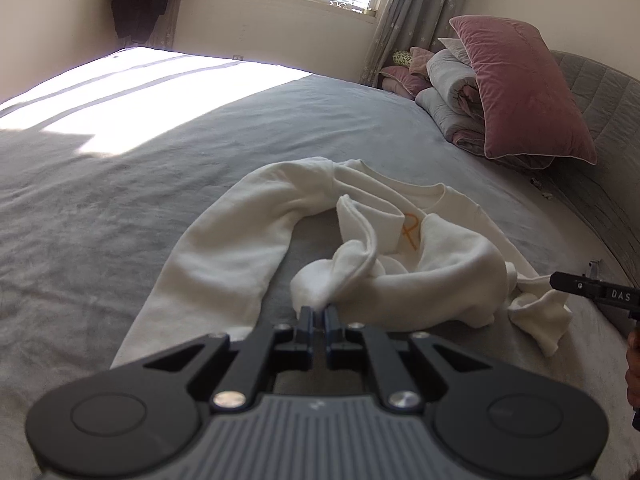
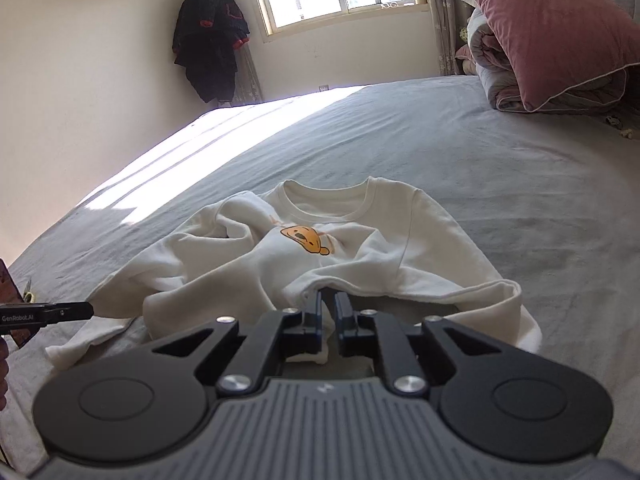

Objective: Fold clothes

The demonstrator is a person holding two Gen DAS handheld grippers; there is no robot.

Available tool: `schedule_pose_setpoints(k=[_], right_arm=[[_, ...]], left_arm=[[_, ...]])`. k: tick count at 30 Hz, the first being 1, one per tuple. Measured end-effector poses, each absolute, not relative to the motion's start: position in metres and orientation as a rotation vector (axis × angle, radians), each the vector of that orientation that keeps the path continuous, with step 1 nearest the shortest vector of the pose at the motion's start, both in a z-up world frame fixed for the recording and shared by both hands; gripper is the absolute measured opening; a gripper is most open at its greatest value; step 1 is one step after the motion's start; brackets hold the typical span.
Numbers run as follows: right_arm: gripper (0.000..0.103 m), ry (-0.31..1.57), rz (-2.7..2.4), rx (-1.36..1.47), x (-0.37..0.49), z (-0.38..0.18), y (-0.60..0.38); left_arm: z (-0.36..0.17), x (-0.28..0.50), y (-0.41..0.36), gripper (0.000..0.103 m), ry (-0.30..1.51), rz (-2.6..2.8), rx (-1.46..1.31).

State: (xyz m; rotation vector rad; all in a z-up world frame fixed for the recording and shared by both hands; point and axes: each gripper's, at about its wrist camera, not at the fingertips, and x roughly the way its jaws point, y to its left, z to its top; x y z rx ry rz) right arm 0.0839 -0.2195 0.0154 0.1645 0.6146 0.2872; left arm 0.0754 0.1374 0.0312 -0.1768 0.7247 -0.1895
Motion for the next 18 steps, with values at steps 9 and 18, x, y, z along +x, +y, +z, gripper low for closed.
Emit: schedule_pose_setpoints(k=[9,18], right_arm=[[0.014,0.681,0.277,0.081,0.101,-0.016,-0.203],[0.046,0.659,0.274,0.047,0.107,-0.031,-0.195]], left_arm=[[0.009,0.067,0.152,0.007,0.769,-0.217,-0.130],[0.001,0.077,0.149,0.017,0.768,-0.232,-0.090]])
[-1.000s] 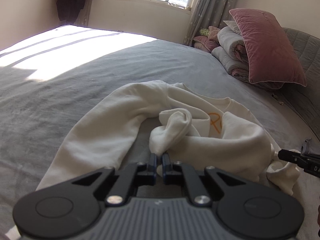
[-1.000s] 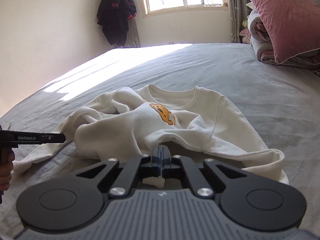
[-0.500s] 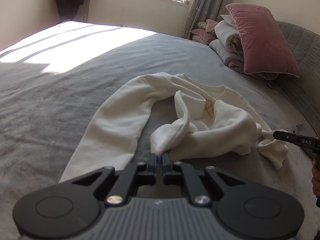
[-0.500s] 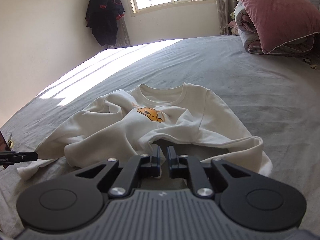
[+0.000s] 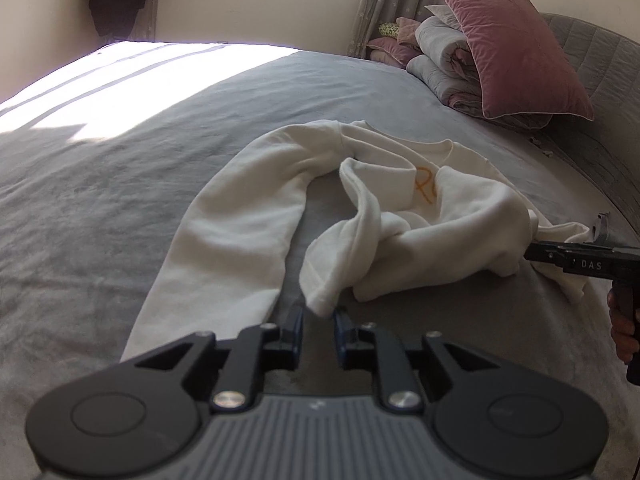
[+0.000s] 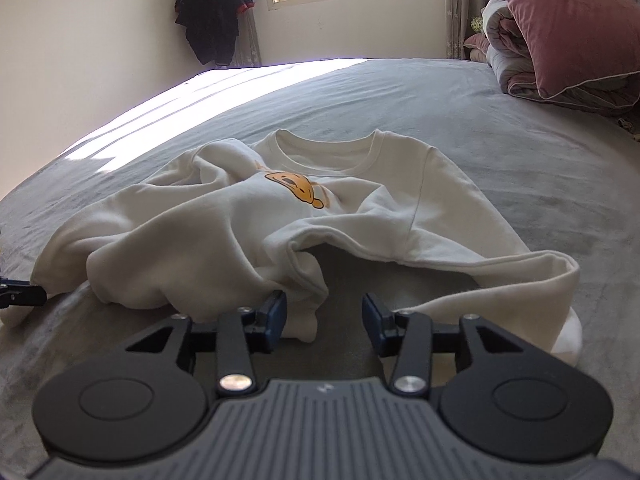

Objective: Fold clothes

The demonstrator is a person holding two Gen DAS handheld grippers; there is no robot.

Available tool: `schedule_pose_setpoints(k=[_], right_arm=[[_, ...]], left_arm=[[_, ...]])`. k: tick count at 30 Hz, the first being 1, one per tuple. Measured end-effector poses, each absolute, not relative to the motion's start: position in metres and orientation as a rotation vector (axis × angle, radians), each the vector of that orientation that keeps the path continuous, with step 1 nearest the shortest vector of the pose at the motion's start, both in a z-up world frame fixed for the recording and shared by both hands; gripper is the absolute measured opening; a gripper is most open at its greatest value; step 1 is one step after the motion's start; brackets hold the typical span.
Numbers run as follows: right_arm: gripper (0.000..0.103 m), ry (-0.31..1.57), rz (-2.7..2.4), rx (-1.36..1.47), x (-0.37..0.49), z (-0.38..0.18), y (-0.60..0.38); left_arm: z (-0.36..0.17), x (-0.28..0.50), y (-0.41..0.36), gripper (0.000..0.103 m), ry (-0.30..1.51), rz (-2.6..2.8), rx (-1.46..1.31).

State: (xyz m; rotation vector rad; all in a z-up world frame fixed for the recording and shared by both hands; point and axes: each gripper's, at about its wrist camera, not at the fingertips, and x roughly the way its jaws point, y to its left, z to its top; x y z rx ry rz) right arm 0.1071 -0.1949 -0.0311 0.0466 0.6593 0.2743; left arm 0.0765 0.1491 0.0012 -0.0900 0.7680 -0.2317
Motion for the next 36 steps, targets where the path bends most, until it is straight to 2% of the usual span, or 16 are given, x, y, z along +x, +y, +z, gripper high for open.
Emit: schedule_pose_setpoints(k=[10,12,13,14,17,33,34,35,36], right_arm=[[0.046,0.619,0.306,0.013,0.118,-0.043,-0.183],[0.031,0.613,0.324,0.028,0.117,-0.043,-0.184],[0.006,0.620,0.339,0.040,0.117,-0.042,-0.185],[0.002,0.627,0.353,0.053,0.116,-0.041,-0.186],[0.002,0.614,0.353,0.060,0.107,-0.027,-0.192],[0.000,0.600,0.302,-0.012,0.032,0.064,-0.202],[0.004,0.593,0.294,-0.023,0.028,0.063,-0.201],[0.012,0.588,0.285,-0.032,0.025,0.061,-0.201],[0.013,0.584,0.276,-0.038,0.023,0.058,-0.201]], left_arm=[[-0.011,0.091,0.143,0.018,0.787,-0.220,-0.099],[-0.014,0.094,0.141,0.017,0.791,-0.218,-0.095],[-0.013,0.094,0.140,0.015,0.791,-0.217,-0.098],[-0.013,0.094,0.139,0.011,0.791,-0.215,-0.100],[-0.008,0.091,0.137,0.005,0.787,-0.233,-0.123],[0.059,0.028,0.138,0.003,0.676,-0.378,-0.232],[0.059,0.024,0.139,0.003,0.675,-0.377,-0.223],[0.058,0.021,0.139,0.002,0.679,-0.373,-0.212],[0.058,0.018,0.139,0.002,0.679,-0.370,-0.202]])
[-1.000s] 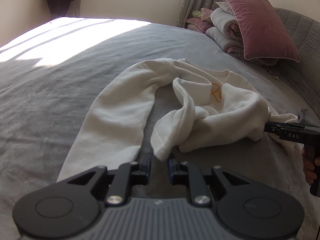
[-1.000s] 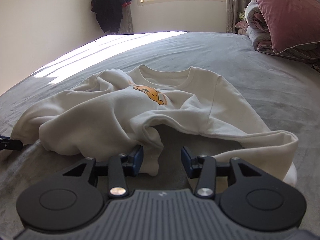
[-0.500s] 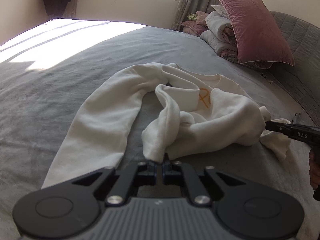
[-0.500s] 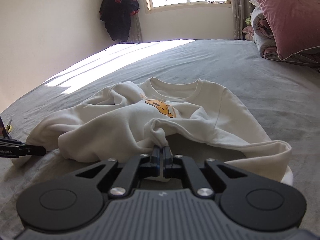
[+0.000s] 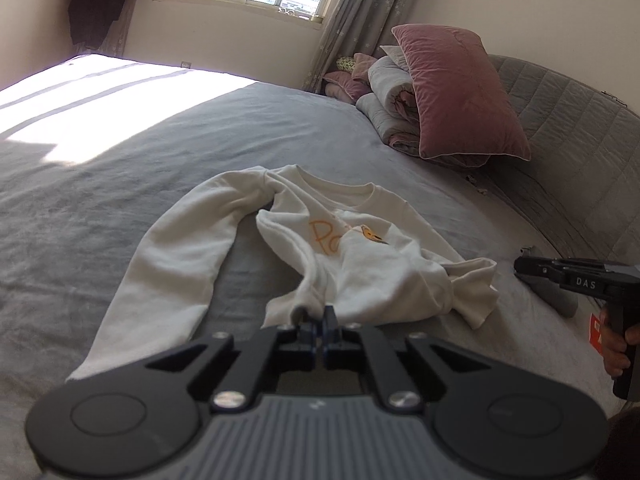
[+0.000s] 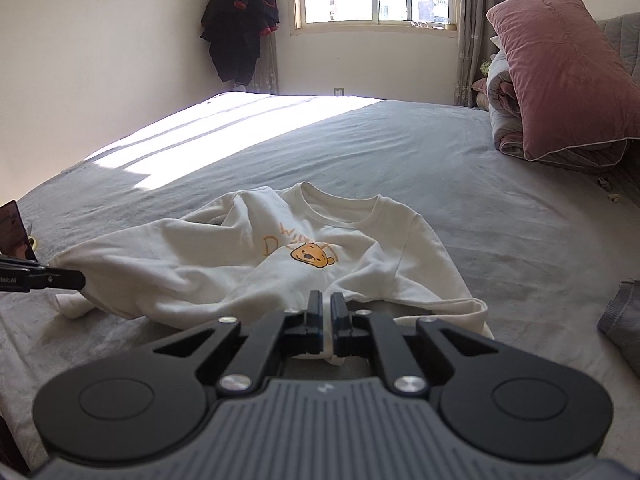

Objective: Fold clothes

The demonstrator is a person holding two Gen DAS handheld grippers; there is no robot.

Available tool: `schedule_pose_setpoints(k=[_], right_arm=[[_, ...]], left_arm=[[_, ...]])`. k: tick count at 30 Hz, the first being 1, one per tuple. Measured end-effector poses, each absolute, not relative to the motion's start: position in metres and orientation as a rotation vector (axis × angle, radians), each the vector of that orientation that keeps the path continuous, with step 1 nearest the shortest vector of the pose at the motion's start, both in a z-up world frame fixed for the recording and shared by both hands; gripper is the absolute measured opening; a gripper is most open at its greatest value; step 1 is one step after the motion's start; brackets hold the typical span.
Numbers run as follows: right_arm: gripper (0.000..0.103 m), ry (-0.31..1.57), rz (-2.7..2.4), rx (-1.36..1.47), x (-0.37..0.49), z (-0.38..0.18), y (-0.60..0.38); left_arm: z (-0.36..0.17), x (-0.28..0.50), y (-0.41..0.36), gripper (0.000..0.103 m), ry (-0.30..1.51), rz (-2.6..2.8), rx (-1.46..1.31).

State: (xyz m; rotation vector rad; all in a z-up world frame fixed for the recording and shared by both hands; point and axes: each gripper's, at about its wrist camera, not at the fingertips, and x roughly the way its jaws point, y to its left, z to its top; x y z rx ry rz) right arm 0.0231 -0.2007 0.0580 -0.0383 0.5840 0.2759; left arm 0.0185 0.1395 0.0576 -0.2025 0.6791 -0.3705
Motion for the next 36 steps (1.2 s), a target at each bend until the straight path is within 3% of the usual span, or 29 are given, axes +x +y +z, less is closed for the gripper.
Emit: schedule_pose_setpoints(k=[1,3,4,5,8,15,21,25,26,30,36], right_arm=[[0.017,0.585,0.271,-0.045,0.022,0.055,-0.200],[0.040,0.587,0.266,-0.063,0.021,0.047,-0.197],[0.061,0.576,0.260,-0.075,0.021,0.043,-0.195],[0.068,0.565,0.256,-0.090,0.021,0.039,-0.193],[0.068,0.569,0.266,-0.113,0.027,0.026,-0.189],[0.068,0.643,0.298,-0.109,0.052,-0.016,-0.187],[0.056,0.665,0.320,-0.103,0.069,-0.040,-0.186],[0.038,0.660,0.339,-0.080,0.073,-0.046,-0.186],[0.028,0.660,0.342,-0.072,0.073,-0.046,-0.187],[0.009,0.661,0.347,-0.026,0.069,-0.032,-0.194],[0.006,0.588,0.378,0.029,0.045,0.008,-0.200]], left_arm=[[0.057,0.016,0.141,0.002,0.678,-0.367,-0.193],[0.054,0.015,0.144,0.003,0.681,-0.367,-0.184],[0.053,0.015,0.146,0.004,0.683,-0.367,-0.180],[0.051,0.016,0.146,0.005,0.688,-0.364,-0.173],[0.044,0.021,0.149,0.011,0.713,-0.350,-0.160],[0.031,0.034,0.150,0.011,0.765,-0.325,-0.130],[0.015,0.048,0.151,0.011,0.823,-0.292,-0.116],[0.006,0.056,0.154,0.011,0.854,-0.267,-0.124],[0.006,0.057,0.155,0.010,0.857,-0.260,-0.127],[0.009,0.053,0.155,0.003,0.844,-0.259,-0.121],[0.028,0.033,0.157,0.002,0.783,-0.320,-0.134]])
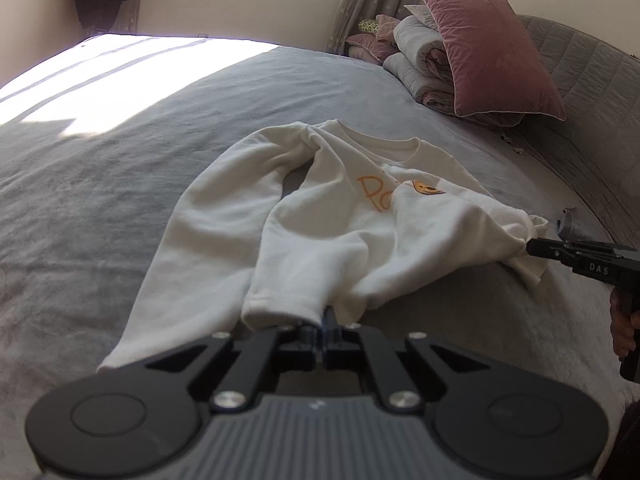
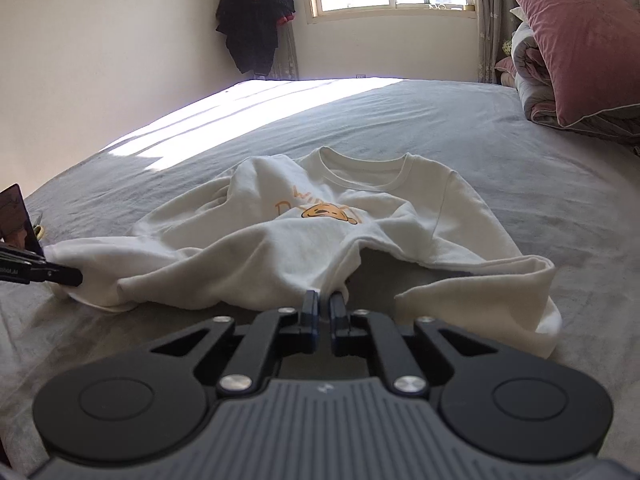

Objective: Fold clothes

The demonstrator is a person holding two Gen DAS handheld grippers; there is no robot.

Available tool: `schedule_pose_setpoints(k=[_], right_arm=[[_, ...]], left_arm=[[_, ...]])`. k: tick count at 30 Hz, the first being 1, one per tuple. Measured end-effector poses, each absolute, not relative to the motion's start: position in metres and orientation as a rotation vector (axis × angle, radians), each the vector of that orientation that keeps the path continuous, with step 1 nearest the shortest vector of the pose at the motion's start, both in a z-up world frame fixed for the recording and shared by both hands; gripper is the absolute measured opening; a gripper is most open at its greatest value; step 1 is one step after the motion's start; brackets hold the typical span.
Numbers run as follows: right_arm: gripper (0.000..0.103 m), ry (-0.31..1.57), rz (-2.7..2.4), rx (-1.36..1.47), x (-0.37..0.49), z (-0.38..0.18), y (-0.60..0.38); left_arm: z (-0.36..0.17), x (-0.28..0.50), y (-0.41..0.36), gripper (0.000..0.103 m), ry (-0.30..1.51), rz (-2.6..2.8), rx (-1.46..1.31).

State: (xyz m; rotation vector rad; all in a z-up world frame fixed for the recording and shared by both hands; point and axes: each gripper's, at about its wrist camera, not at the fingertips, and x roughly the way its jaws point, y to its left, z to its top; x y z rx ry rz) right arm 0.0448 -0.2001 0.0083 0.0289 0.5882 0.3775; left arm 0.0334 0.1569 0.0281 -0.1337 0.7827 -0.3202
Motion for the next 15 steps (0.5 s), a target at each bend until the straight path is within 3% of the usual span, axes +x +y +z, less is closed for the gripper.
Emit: schedule_pose_setpoints(k=[10,15], right_arm=[[0.000,0.482,0.387,0.082,0.013,0.060,-0.214],[0.000,0.490,0.365,0.061,0.019,0.056,-0.213]], left_arm=[[0.049,-0.001,0.172,0.002,0.754,-0.466,-0.259],[0.036,0.001,0.169,0.002,0.811,-0.448,-0.205]])
